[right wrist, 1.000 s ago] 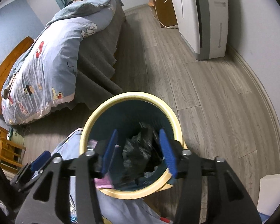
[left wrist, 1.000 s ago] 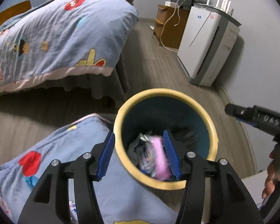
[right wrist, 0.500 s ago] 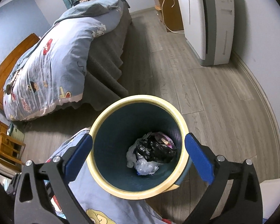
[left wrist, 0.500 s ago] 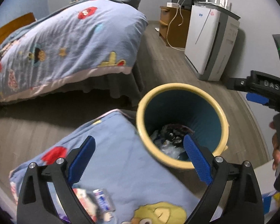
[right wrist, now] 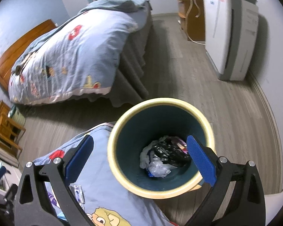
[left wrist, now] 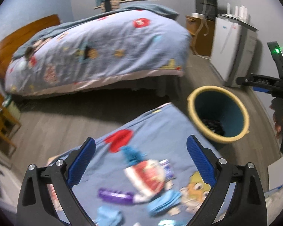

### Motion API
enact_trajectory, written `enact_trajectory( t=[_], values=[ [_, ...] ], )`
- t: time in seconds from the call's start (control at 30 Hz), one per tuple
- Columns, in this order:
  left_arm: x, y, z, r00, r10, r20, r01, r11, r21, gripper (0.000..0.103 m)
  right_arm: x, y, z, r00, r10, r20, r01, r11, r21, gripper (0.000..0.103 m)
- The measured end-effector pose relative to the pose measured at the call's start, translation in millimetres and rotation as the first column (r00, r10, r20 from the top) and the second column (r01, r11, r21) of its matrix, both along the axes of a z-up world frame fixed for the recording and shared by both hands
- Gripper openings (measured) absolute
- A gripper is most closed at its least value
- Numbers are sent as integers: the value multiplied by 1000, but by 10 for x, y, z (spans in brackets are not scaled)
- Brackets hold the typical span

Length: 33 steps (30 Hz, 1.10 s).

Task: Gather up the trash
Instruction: 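Move both open tools back over the trash on the cushion, then grasp the blue face mask with the left tool while the right tool grasps the floral cup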

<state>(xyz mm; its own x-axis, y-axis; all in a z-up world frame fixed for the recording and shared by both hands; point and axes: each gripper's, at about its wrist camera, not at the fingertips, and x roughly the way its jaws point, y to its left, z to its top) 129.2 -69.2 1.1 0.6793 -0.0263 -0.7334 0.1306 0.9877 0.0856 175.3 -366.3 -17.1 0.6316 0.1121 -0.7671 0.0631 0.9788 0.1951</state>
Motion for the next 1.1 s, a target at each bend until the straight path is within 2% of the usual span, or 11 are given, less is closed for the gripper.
enact_trajectory(
  t=[0.27, 0.4, 0.5, 0.6, 0.73, 0.83, 1.0, 1.1],
  values=[
    [-285, 786, -204, 985, 167, -37, -169, 984, -61, 97, -19, 515, 31, 995, 95, 3, -95, 995, -42, 97],
    [-383, 1010, -372, 976, 206, -72, -210, 977, -45, 97, -48, 819, -11, 987, 162, -17, -162, 986, -48, 97],
    [-421, 1145, -521, 967, 225, -119, -233, 971, -61, 97, -71, 1057, -33, 977, 214, -26, -215, 974, -78, 97],
    [-416, 1240, -671, 956, 240, -168, -254, 965, -63, 97, -88, 1284, -82, 967, 250, -46, -253, 966, -60, 97],
    [-400, 1223, -851, 953, 218, -209, -223, 975, -3, 97, -108, 1580, -153, 952, 298, -69, -303, 951, -64, 97],
    [-436, 1158, -1037, 952, 166, -257, -159, 986, 48, 97, -141, 1797, -224, 937, 339, -90, -346, 935, -82, 97],
    [-483, 1143, -1298, 937, 127, -326, -104, 991, 88, 97, -129, 2027, -378, 921, 363, -143, -373, 927, -49, 97],
    [-513, 1126, -1439, 922, 100, -373, -73, 994, 88, 97, -119, 2112, -470, 918, 357, -176, -368, 929, -34, 97]
  ],
)
